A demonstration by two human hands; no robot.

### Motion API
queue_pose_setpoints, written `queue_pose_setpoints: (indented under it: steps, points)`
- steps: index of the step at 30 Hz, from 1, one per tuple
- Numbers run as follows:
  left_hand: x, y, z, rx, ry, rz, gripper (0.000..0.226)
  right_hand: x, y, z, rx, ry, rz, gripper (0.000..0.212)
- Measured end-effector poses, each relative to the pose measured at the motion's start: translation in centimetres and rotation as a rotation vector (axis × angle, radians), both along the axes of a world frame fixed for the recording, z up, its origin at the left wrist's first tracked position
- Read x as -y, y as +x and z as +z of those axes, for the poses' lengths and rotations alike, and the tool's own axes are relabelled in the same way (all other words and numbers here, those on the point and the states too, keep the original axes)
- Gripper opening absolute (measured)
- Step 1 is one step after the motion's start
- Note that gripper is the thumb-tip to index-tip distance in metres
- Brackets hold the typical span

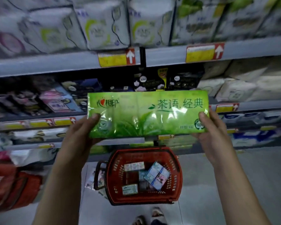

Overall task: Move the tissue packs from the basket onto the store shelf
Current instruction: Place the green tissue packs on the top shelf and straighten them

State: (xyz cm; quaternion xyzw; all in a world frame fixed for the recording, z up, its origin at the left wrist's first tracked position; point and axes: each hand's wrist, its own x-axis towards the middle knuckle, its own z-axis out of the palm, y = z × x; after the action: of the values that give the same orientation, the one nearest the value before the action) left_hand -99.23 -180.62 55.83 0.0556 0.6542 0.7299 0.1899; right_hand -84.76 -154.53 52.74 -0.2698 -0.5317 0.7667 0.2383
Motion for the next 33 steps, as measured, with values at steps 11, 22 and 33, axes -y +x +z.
queue_pose_setpoints:
  steps: [11,22,33]
  points:
    - [0.4,1.3,12.2,-0.185,0.119,0.096,0.021,0.7,1.1,12.8,-0.134,0.139,-0.011,0.076]
    - [2.3,3.6,20.7,-0.243,0.286,0.092,0.035,2.8,2.4,22.7,-0.331,0.269,-0.071,0.106]
    - [2.8,4.8,24.2,-0.332,0.424,0.1,0.028,4.2,4.2,26.3,-0.384,0.343,-0.077,0.076]
